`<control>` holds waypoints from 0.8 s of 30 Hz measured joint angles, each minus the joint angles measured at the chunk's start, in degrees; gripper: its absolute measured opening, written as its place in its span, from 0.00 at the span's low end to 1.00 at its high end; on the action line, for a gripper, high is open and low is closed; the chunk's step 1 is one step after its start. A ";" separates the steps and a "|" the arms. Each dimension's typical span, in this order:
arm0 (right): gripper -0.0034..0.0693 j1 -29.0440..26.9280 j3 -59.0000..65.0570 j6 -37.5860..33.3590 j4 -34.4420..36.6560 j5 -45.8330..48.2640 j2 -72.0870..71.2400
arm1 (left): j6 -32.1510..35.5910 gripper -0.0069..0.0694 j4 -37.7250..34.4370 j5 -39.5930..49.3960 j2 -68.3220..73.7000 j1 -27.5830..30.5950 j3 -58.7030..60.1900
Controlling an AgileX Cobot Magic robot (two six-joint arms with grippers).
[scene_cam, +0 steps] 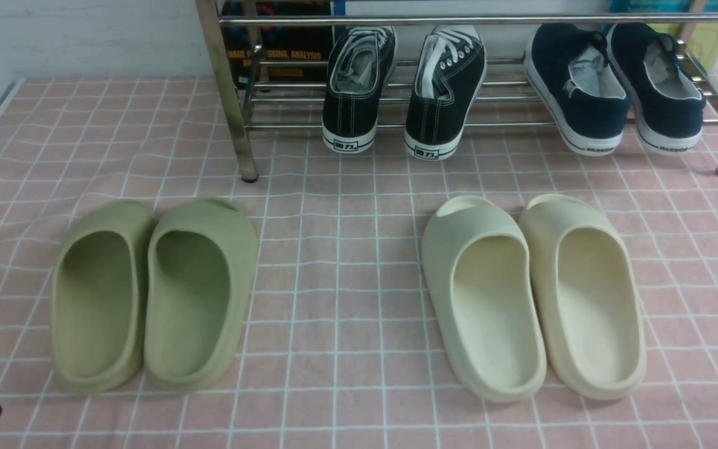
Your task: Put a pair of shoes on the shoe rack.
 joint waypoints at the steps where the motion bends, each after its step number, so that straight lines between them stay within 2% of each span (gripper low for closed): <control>1: 0.38 0.00 0.00 0.00 0.00 0.00 0.00 | 0.00 0.14 0.00 0.00 0.00 0.00 0.18; 5: 0.38 0.00 0.00 0.00 0.00 0.00 0.00 | 0.26 0.14 0.63 0.00 0.00 0.00 3.66; 11: 0.38 0.00 0.00 0.00 0.00 0.00 0.00 | -1.04 0.14 5.49 -0.65 0.00 0.00 5.04; 18: 0.38 0.00 0.00 0.00 0.00 0.00 0.00 | -9.60 0.14 14.13 -1.41 0.00 -0.08 6.12; 24: 0.38 0.00 0.00 0.00 0.00 0.00 0.00 | -10.82 0.14 15.01 0.37 0.00 -4.63 6.09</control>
